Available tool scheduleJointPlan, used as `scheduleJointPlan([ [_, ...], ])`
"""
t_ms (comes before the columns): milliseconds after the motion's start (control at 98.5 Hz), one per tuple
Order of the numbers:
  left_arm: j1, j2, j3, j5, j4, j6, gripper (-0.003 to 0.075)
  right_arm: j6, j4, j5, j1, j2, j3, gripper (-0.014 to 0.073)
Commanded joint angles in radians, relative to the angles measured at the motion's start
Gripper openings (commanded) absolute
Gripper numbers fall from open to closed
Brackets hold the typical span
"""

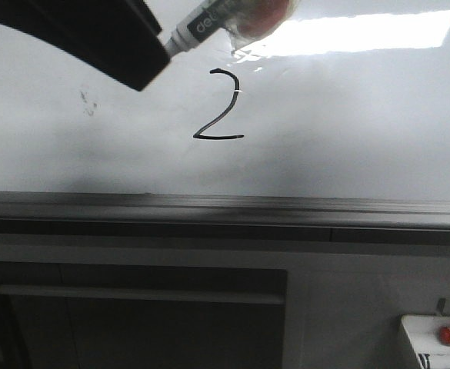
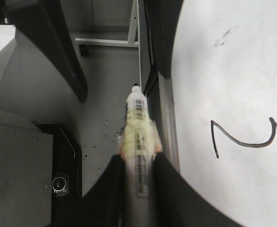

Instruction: Write number 2 on whiteboard

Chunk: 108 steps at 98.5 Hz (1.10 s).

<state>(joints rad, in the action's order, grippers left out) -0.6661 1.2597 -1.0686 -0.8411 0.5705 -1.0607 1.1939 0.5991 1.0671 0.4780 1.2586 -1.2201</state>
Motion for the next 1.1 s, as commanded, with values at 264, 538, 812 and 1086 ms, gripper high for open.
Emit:
scheduleJointPlan([
  [264, -0.036, 0.05, -0.094, 0.065, 0.053, -0.005, 0.0403, 0.016, 0.046, -0.041, 0.004, -0.031, -0.032, 0.0048],
  [538, -0.036, 0.05, -0.094, 0.065, 0.06, -0.005, 0.0153, 0.016, 0.046, -0.039, 0.004, -0.031, -0.032, 0.0048],
  [812, -0.036, 0.05, -0.094, 0.063, 0.06, -0.005, 0.0052, 0.016, 0.046, -0.016, 0.004, -0.031, -0.032, 0.0048],
  [1086, -0.03, 0.048, -0.094, 0.078, 0.057, -0.005, 0.0041, -0.065, 0.021, -0.029, 0.004, -0.036, -0.032, 0.0313],
])
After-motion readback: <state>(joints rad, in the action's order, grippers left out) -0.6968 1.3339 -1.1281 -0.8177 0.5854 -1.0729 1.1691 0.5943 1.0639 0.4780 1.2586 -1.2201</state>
